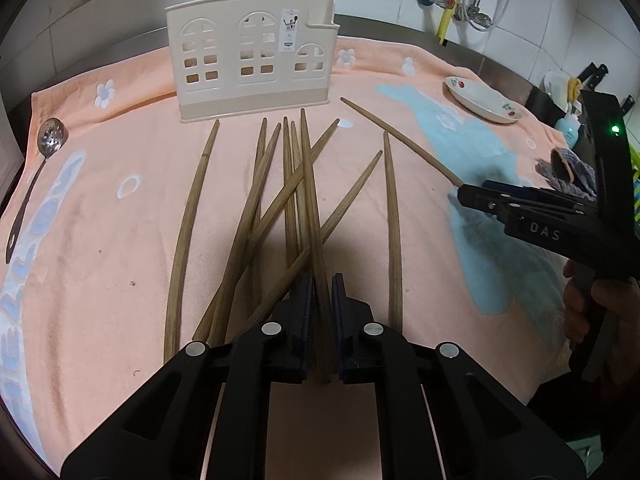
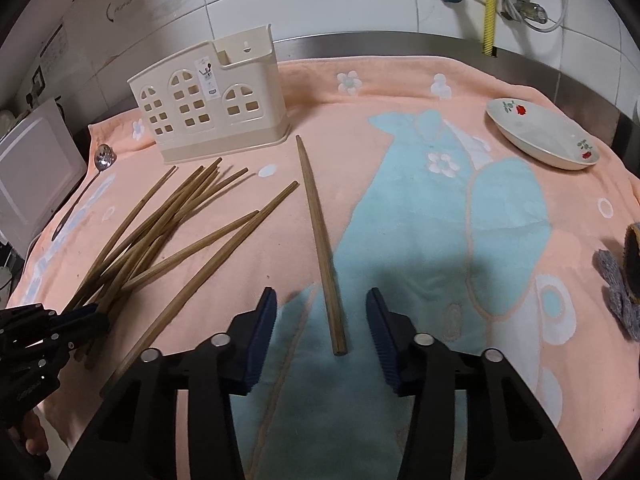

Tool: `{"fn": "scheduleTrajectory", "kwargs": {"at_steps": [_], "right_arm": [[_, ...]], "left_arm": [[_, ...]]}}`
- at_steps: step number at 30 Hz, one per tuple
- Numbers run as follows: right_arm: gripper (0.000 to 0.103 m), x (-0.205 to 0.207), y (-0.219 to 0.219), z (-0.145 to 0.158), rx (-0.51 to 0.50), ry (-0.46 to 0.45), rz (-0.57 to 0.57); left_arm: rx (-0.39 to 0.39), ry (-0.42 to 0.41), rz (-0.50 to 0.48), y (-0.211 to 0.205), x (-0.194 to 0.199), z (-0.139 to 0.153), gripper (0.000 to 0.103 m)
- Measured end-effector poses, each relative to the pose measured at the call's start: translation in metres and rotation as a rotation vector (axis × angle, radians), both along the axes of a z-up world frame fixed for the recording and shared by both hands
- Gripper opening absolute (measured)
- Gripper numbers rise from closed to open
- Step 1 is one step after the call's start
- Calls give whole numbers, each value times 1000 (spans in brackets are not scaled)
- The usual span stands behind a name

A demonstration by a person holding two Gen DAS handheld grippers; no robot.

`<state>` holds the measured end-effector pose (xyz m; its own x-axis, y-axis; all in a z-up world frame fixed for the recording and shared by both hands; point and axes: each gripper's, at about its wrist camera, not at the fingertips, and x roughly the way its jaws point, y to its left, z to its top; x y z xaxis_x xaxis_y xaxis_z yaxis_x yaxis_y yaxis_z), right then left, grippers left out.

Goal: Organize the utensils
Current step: 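Close the right tool on a single wooden chopstick while the left tool holds its chopstick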

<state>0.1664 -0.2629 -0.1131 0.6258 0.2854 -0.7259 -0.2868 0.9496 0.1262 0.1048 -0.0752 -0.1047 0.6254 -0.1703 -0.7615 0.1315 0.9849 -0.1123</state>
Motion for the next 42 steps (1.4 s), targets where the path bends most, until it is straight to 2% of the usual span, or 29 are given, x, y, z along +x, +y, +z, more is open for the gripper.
{"fn": "scheduleTrajectory", "kwargs": {"at_steps": [3, 8, 13, 18, 25, 34, 37, 42], "right_arm": [[30, 4, 2, -2, -9, 9, 6], [26, 7, 3, -4, -27, 5, 4], [10, 8, 2, -5, -41, -5, -9], [8, 4, 2, -1, -24, -15, -12], [7, -7, 5, 19, -33, -76, -9], [4, -19, 7, 75, -24, -219, 3], [4, -18, 12, 87, -33, -240, 11], [6, -18, 12, 75, -16, -199, 22]], "left_arm": [[-8, 3, -4, 0, 0, 0, 9], [-18, 8, -7, 1, 1, -1, 9], [-24, 10, -8, 1, 1, -1, 9], [-13, 2, -9, 0, 1, -2, 9], [-20, -13, -6, 3, -3, 6, 7], [-24, -108, 4, 15, -13, 40, 6], [-25, -137, 8, 20, -13, 50, 6], [-28, -149, 14, 25, -13, 54, 6]]}}
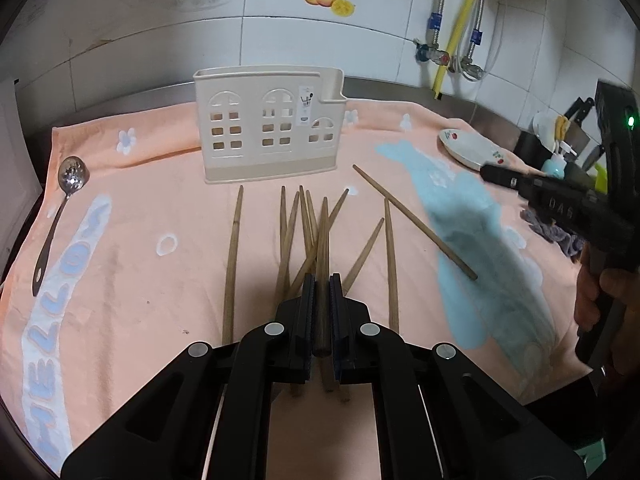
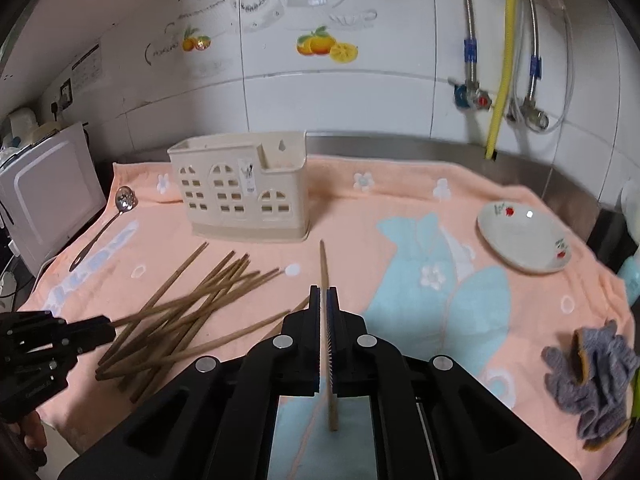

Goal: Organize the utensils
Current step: 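Close the right tool on a single wooden chopstick while the left tool holds its chopstick, then lift both held chopsticks upright above the white utensil holder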

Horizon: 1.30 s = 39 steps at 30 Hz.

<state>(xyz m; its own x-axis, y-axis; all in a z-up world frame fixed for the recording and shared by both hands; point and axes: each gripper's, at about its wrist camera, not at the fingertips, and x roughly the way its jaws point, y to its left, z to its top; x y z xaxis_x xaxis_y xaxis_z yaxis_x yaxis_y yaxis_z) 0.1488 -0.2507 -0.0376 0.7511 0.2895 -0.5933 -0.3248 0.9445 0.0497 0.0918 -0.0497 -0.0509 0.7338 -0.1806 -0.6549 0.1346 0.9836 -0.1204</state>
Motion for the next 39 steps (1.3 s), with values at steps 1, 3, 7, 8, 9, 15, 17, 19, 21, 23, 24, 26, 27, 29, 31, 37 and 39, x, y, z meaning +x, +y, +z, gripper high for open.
{"fn": "scheduleTrajectory", "kwargs": {"at_steps": [1, 3, 7, 8, 9, 15, 17, 19, 21, 23, 24, 26, 27, 29, 31, 37, 39], "right_arm": [[8, 0, -1, -7, 0, 23, -4], [15, 1, -2, -22, 0, 61, -9], [18, 4, -1, -51, -13, 124, -16], [19, 6, -1, -57, -16, 135, -18], [19, 8, -1, -62, -18, 146, -19], [18, 17, 2, -82, -37, 180, -20], [18, 18, 4, -83, -51, 175, -22], [10, 18, 5, -83, -75, 166, -34], [7, 18, 4, -83, -80, 165, -37], [7, 17, 4, -80, -75, 159, -38], [6, 16, 4, -77, -74, 152, -38], [6, 13, 4, -67, -67, 131, -37], [6, 11, 4, -61, -66, 117, -34], [6, 6, 5, -43, -63, 74, -24], [6, 3, 7, -23, -56, 26, -14], [6, 3, 15, 32, -19, -80, 24], [6, 8, 19, 45, -20, -97, 38]], "left_arm": [[1, -3, 1, 1, 0, 1, 6], [-1, -7, 2, 2, 0, 2, 6], [4, -16, 2, 4, 2, 5, 6], [5, -17, 2, 4, 3, 6, 6], [6, -19, 2, 5, 3, 7, 6], [-4, -18, 3, 9, 6, 9, 6], [-7, -18, 2, 10, 6, 10, 6], [-10, -19, 2, 11, 7, 10, 6], [-21, -19, 1, 14, 8, 11, 6], [-21, -23, 4, 16, 7, 13, 6], [-20, -25, 5, 17, 7, 14, 6], [-28, -29, 4, 20, 6, 16, 6], [-32, -31, 4, 22, 6, 18, 6], [-39, -35, 2, 25, 7, 21, 6], [-46, -44, 0, 29, 8, 26, 6], [-68, -79, -10, 39, 14, 46, 6], [-70, -87, -11, 43, 17, 53, 6]]}}
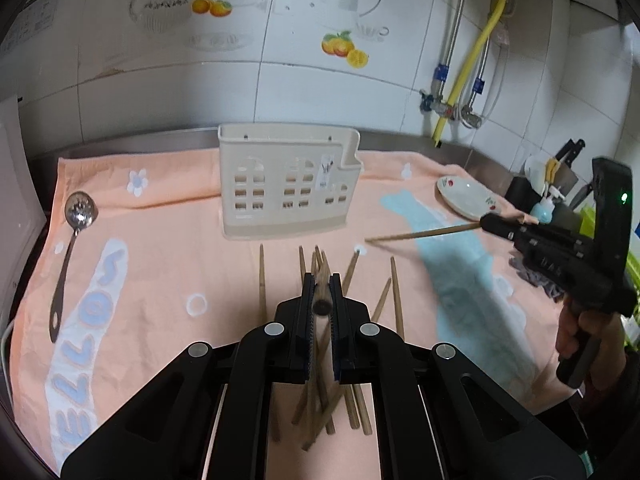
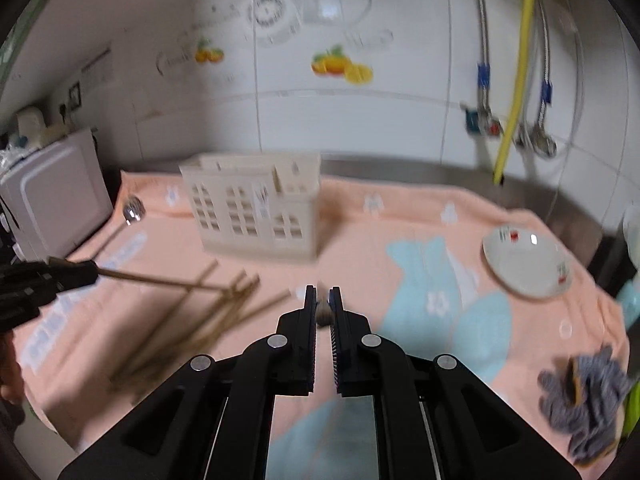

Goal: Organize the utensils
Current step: 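Lift both held chopsticks upright above the white utensil holder, then lower both chopsticks into the holder and open both tools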

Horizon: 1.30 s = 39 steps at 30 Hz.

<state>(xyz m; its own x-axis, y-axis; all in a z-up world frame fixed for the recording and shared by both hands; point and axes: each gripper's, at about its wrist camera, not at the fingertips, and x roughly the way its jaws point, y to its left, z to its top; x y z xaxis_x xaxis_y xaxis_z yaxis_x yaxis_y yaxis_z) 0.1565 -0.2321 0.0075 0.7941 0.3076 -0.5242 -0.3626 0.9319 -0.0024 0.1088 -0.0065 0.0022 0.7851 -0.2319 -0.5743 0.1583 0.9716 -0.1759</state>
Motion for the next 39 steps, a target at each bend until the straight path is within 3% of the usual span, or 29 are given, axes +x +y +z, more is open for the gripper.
{"fn": "scheduleTrajectory", "kwargs": {"at_steps": [14, 23, 31, 35, 39], "right_arm": [[6, 39, 29, 99, -13, -49, 106], [6, 62, 41, 141, -1, -79, 114], [6, 84, 57, 147, -13, -82, 112], [6, 98, 65, 142, -19, -61, 109], [6, 114, 76, 131, -42, -23, 108]], "left_arm": [[37, -127, -27, 11, 21, 71, 5], [97, -299, 26, 16, 31, 136, 5], [126, -381, 100, 26, 52, 169, 5], [121, -386, 125, 34, 63, 171, 5], [126, -339, 131, 39, 84, 161, 5]]}}
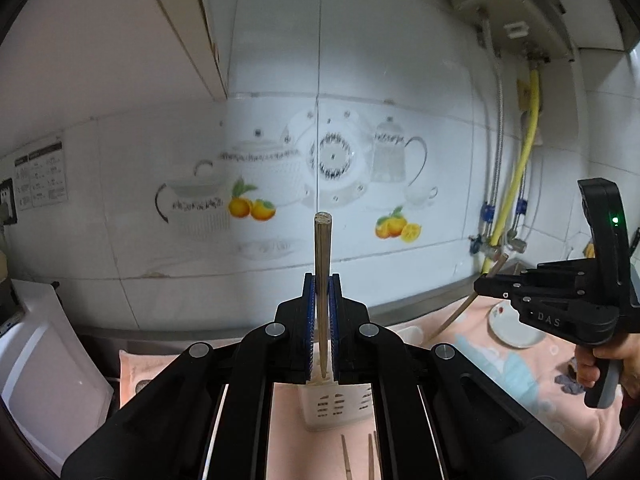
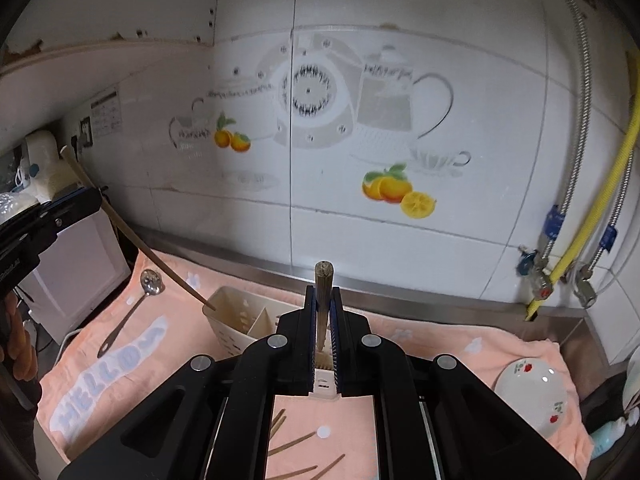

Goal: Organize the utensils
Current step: 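Lower both chopsticks into the holder and open both tools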

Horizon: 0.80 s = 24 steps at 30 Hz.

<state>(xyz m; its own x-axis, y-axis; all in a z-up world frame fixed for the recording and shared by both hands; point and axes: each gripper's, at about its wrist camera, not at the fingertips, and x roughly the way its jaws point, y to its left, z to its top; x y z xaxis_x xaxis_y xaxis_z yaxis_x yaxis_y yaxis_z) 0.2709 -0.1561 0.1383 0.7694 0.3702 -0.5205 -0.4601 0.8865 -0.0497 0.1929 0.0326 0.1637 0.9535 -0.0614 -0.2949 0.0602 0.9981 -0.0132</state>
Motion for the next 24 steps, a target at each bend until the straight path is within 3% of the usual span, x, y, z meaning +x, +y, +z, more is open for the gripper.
{"fn": "scheduleTrajectory", "kwargs": {"at_steps": [8, 17, 22, 24], "right_arm": [[6, 27, 15, -25, -72, 64, -21], [7, 41, 15, -42, -65, 100, -30], [16, 36, 11, -38, -55, 82, -34], [28, 30, 8, -35, -48, 63, -39]], "left_arm": [[4, 126, 3, 8, 39, -30, 5], [-27, 204, -1, 17, 61, -50, 6], [-43, 208, 7, 19, 60, -52, 12], [-45, 202, 4, 18, 55, -50, 19]]}}
